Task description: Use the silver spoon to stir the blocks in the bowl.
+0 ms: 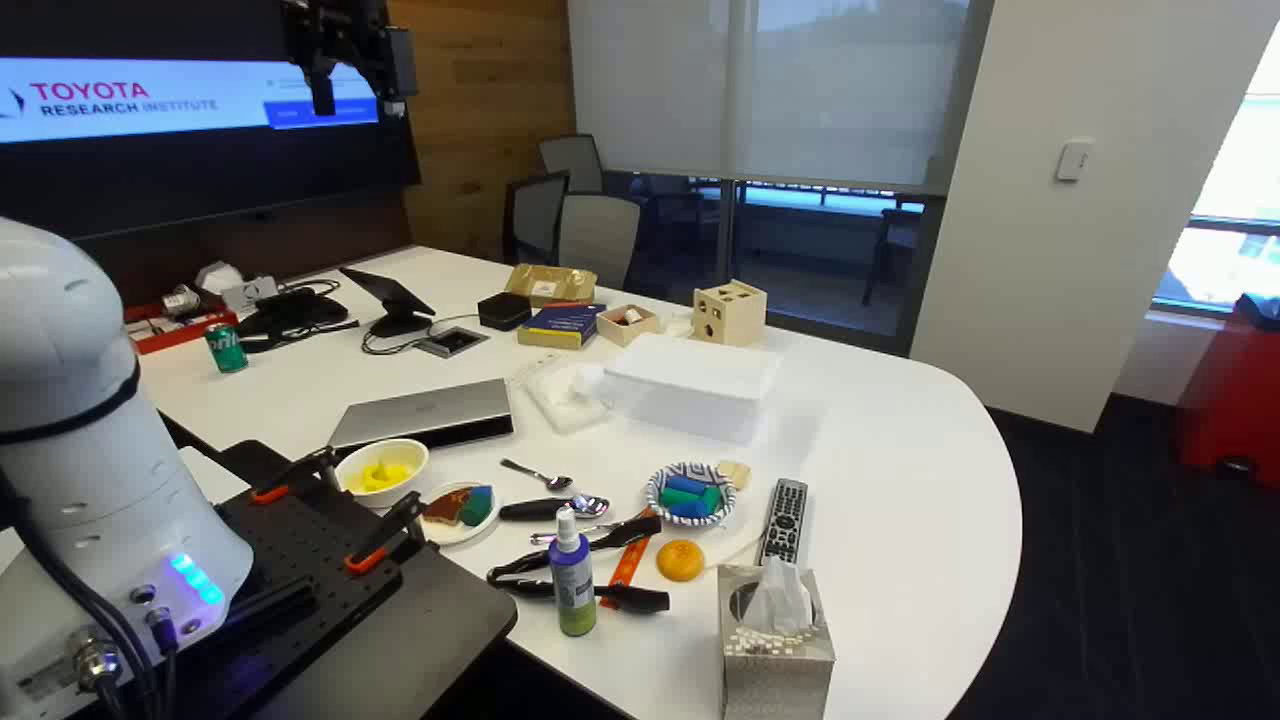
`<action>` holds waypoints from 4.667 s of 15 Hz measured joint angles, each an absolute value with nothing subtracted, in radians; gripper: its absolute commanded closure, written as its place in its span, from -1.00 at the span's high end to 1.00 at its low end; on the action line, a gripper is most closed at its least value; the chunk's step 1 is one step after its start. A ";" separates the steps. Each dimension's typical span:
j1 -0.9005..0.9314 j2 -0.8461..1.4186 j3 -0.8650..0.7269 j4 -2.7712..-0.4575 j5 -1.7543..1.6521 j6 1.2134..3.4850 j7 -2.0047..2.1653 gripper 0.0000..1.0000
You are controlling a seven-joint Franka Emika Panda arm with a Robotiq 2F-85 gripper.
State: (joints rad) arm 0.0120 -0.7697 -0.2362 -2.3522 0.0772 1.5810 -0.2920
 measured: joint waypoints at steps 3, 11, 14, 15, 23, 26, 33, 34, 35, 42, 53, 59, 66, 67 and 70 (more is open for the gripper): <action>0.012 -0.766 -0.236 -2.353 0.081 1.583 -0.292 1.00; 0.006 -0.397 -0.121 -2.420 0.190 1.971 0.009 1.00; 0.008 -0.199 -0.050 -2.413 0.221 2.123 0.160 1.00; 0.009 -0.130 -0.031 -2.409 0.237 2.173 0.212 1.00; 0.028 0.360 0.057 -2.384 0.550 2.669 0.400 1.00; 0.032 0.466 0.072 -2.376 0.648 2.780 0.444 1.00; 0.055 0.589 0.017 -2.352 0.679 2.855 0.590 1.00; 0.060 0.607 0.003 -2.338 0.677 2.855 0.598 1.00; 0.064 0.638 -0.014 -2.312 0.674 2.855 0.604 1.00; 0.073 0.771 -0.076 -2.186 0.635 2.854 0.662 1.00; 0.076 0.903 -0.093 -2.072 0.579 2.853 0.756 -0.15; 0.080 0.903 -0.094 -2.043 0.546 2.847 0.776 -0.99; 0.047 0.903 -0.061 -2.037 0.524 2.852 0.791 -0.94; 0.021 0.903 -0.039 -2.037 0.530 2.859 0.786 -0.94; -0.110 0.901 0.069 -2.041 0.592 2.904 0.697 -0.94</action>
